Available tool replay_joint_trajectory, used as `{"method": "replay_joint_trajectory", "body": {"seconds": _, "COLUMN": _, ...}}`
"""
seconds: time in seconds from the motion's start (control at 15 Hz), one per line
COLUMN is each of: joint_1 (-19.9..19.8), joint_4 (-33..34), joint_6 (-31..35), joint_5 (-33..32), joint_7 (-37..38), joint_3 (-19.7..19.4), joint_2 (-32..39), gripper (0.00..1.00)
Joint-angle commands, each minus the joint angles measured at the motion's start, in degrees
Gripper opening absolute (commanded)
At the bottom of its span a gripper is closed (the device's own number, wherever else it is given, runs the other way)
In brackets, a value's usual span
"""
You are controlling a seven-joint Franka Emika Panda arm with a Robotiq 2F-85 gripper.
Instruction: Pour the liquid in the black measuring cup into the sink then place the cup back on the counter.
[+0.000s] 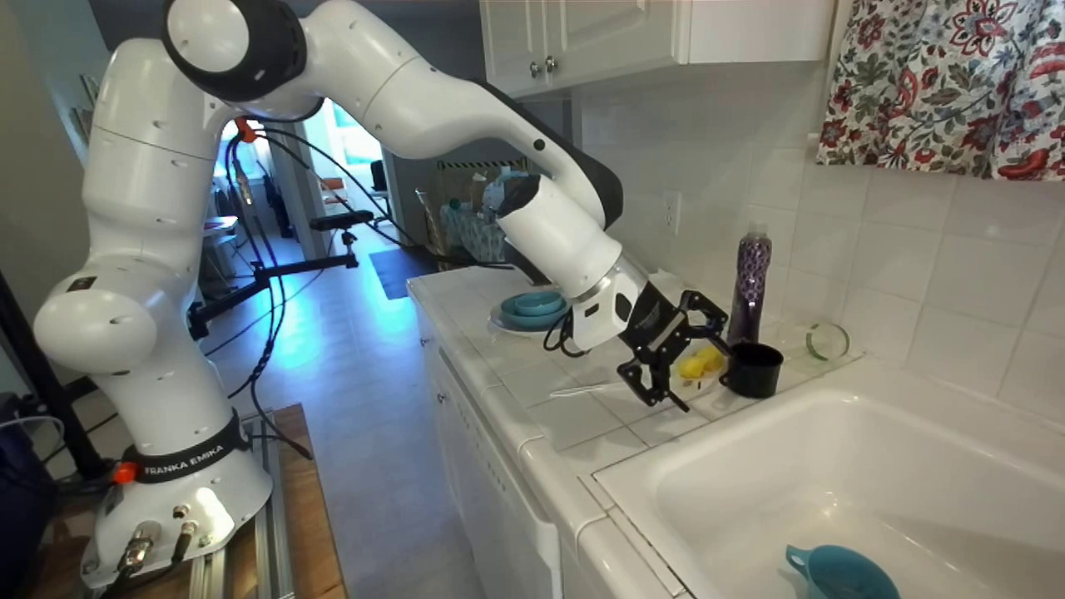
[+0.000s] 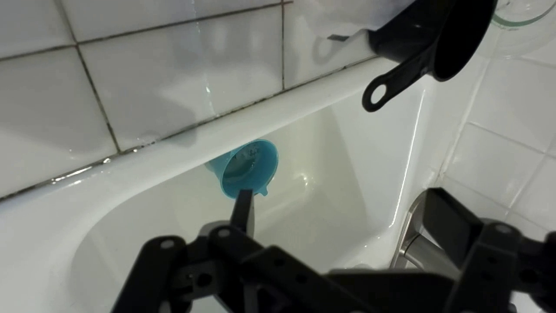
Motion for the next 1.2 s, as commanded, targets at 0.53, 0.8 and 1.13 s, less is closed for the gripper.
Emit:
{"method": "replay_joint_trajectory", "body": {"seconds": 0.53, "joint_1": -3.8, "joint_4": 9.1, "joint_6": -1.4, "joint_5": 3.4, "joint_7": -6.5, "joint_3": 7.8, "joint_2": 4.3, "gripper": 1.00}}
{"method": "replay_joint_trajectory", "body": {"seconds": 0.8, "joint_1": -6.0, "joint_4": 10.4, "joint_6": -2.1, "joint_5": 6.6, "joint_7": -10.7, "joint_3": 10.4, "joint_2": 4.3, "gripper": 1.00}}
{"method": "replay_joint_trajectory", "body": {"seconds": 1.13, "joint_1": -7.6, "joint_4": 9.8, "joint_6": -2.1, "joint_5": 13.9, "joint_7": -17.5, "joint_3": 11.4, "joint_2": 3.8, "gripper": 1.00}}
